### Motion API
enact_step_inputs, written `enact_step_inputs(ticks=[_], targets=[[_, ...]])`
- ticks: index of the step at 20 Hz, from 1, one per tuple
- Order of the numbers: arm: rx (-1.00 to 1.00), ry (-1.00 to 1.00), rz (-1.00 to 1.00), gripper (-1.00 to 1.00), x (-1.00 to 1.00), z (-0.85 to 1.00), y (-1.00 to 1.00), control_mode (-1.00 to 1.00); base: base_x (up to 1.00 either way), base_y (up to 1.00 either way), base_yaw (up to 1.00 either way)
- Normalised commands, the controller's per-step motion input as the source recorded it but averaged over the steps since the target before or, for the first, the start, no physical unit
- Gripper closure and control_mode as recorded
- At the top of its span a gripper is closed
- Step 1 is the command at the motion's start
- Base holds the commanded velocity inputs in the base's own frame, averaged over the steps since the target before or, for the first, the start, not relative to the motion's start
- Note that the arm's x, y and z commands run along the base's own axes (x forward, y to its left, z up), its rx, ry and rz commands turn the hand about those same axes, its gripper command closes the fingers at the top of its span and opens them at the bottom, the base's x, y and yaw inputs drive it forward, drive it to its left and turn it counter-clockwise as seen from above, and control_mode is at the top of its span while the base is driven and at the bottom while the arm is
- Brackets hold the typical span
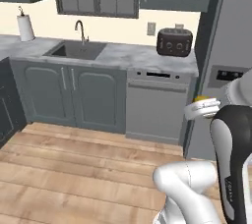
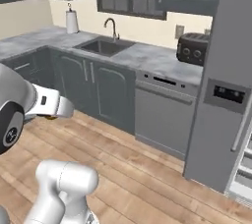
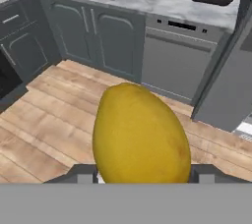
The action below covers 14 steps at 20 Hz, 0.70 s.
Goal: Grab the lemon and garlic from the fridge, place them in the blender, close the lid, and turn on the blender to create a marinade.
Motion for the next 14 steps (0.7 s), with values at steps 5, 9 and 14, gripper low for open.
enact_step_inputs(ticks=[5,9,14], targets=[[0.0,0.0,0.0,1.0,0.0,0.0,0.0,1.0,-0.03,0.28,0.82],[0.0,0.0,0.0,1.0,0.0,0.0,0.0,1.0,0.0,0.27,0.91],[0.0,0.0,0.0,1.0,0.0,0.0,0.0,1.0,0.0,0.26,0.92]])
